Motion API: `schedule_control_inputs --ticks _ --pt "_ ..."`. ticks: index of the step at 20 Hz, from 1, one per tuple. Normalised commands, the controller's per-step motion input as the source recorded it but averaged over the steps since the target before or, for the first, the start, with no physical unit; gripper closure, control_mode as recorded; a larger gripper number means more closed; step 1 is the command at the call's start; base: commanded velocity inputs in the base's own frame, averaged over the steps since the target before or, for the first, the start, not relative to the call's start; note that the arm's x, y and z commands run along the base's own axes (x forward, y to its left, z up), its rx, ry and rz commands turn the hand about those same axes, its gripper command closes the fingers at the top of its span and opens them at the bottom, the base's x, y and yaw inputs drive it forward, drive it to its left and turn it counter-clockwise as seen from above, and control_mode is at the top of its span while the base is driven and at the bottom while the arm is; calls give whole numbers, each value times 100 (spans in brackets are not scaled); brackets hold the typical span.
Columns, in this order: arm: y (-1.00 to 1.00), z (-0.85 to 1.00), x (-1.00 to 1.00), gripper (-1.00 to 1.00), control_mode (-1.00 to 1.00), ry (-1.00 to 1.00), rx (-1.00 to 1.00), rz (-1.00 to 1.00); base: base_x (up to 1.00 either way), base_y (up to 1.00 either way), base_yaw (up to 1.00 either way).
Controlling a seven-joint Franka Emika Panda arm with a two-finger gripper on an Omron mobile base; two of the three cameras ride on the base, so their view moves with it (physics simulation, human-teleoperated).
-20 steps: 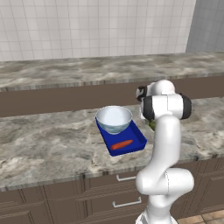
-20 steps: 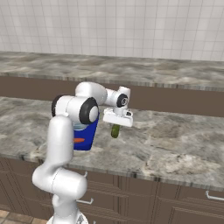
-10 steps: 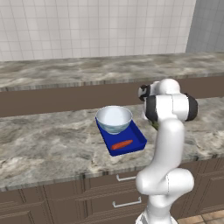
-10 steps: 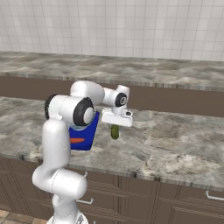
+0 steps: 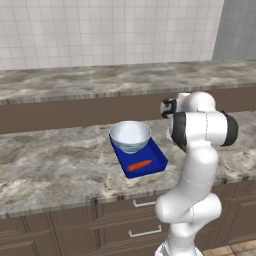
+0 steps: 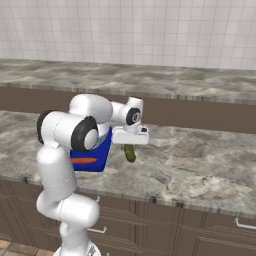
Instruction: Place the two vegetables and bowl onto the tray for setting up a vegetable dip station.
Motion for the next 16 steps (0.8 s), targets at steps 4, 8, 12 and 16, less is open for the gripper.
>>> schedule_control_inputs --ticks 4,8,12,16 --pt "12 16 -40 100 -100 -14 1 20 0 0 0" --pt "14 16 -39 100 -100 -15 2 23 0 0 0" --pt "17 17 -34 100 -100 -16 4 30 0 0 0" --pt "19 18 -29 100 -100 -13 3 28 0 0 0"
